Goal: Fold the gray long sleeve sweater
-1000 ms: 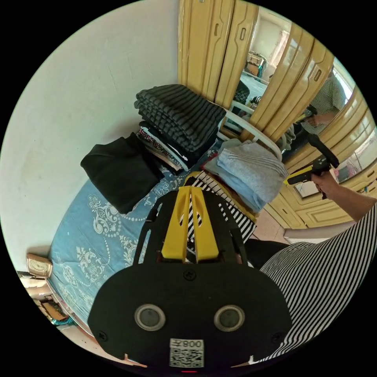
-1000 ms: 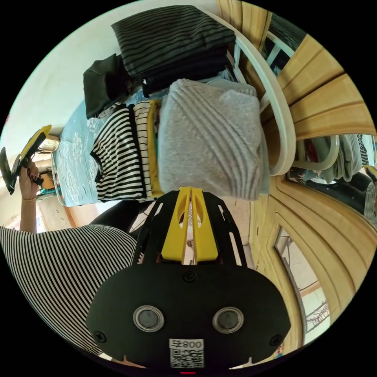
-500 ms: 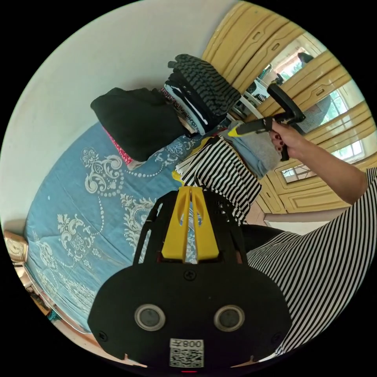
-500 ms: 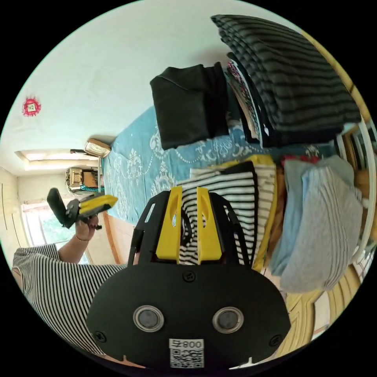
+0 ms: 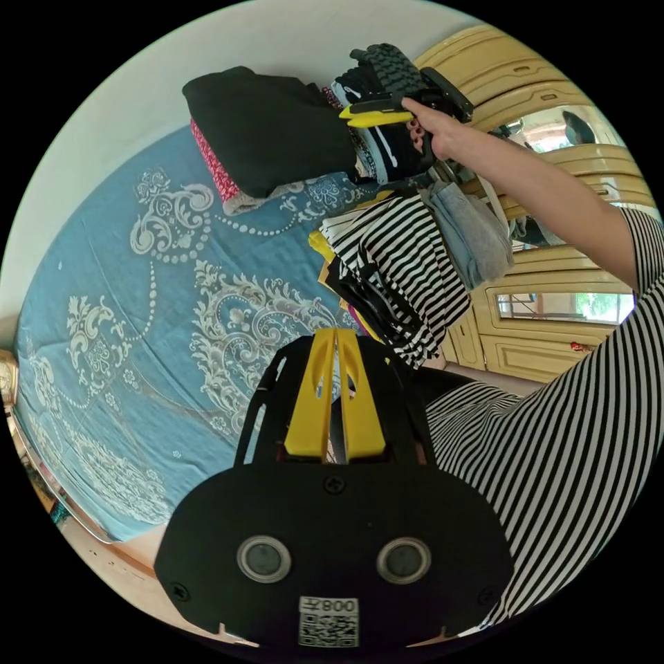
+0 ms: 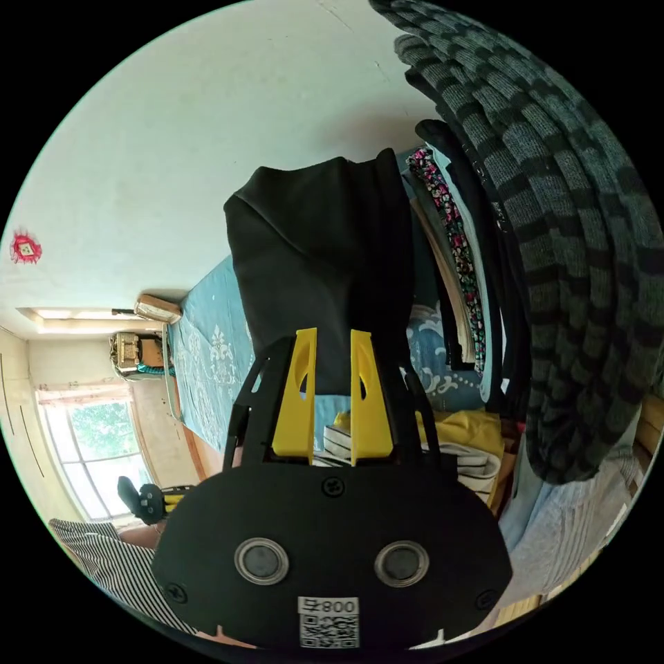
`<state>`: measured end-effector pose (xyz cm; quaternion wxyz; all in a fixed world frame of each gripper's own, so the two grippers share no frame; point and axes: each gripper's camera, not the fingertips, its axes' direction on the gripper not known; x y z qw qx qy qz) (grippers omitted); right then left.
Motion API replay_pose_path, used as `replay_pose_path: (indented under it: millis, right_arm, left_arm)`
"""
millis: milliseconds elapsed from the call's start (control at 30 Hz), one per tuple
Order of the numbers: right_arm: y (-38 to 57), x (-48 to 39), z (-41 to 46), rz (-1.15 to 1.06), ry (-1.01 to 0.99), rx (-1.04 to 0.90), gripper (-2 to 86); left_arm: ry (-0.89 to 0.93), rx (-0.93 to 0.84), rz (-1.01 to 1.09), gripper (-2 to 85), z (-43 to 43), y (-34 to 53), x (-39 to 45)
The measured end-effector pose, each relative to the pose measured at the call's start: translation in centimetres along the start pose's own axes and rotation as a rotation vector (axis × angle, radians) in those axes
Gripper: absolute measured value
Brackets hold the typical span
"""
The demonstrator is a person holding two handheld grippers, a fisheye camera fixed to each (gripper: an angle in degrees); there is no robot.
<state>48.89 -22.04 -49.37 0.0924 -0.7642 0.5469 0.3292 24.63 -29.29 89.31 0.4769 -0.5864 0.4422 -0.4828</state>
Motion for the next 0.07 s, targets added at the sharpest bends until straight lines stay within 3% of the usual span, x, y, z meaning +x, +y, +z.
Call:
replay_pose_path:
  millis: [67]
  right_arm:
    - [-1.0,0.8,-0.5,0.027,-0.008,0.022,8.1]
  left_arm:
    - [0.017,-0.018,-0.018,0.2,0.7,-0.6,-2.2]
